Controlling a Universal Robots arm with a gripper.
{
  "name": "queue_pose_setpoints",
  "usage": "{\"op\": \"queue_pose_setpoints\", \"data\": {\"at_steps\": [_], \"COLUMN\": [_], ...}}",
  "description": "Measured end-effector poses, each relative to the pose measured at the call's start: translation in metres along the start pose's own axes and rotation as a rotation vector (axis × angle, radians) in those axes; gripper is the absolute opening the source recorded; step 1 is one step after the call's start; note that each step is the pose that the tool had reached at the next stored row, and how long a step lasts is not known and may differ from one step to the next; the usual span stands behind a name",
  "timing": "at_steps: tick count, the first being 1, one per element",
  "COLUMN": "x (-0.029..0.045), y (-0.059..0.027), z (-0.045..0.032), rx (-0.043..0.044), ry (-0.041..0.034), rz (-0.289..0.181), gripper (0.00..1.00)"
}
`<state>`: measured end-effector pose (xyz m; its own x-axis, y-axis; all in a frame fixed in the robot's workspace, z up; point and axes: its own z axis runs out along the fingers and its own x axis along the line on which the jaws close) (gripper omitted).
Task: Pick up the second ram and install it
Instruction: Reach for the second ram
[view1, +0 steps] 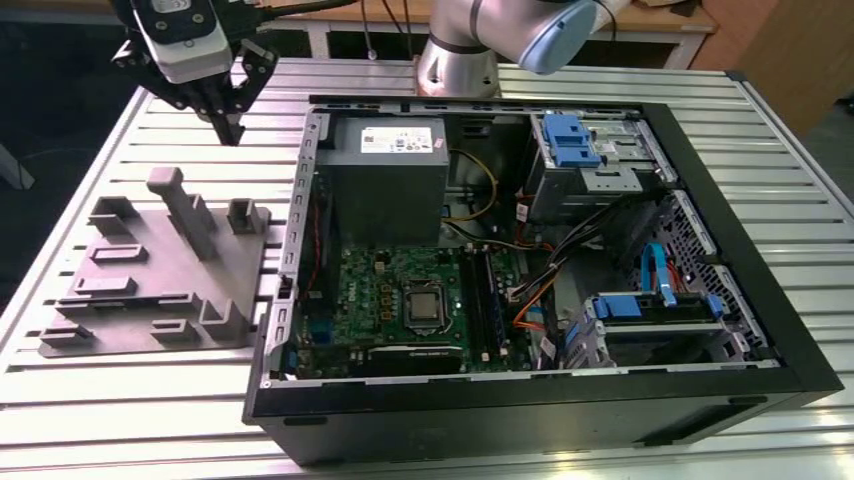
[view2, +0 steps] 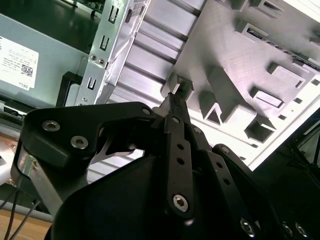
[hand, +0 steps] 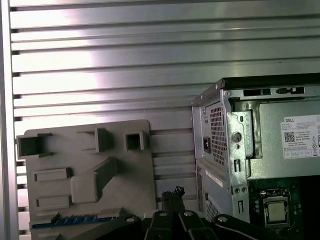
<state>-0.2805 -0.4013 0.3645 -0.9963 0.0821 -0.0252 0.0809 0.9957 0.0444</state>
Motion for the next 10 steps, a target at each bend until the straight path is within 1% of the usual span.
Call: {"op": "queue_pose_setpoints", "data": {"at_steps": [10], "x": [0.0067], "y": [-0.0072], "z": [0.0035], "rx": [0.0], "ry": [-0.0001], "rz": [0.001], "gripper": [0.1]}}
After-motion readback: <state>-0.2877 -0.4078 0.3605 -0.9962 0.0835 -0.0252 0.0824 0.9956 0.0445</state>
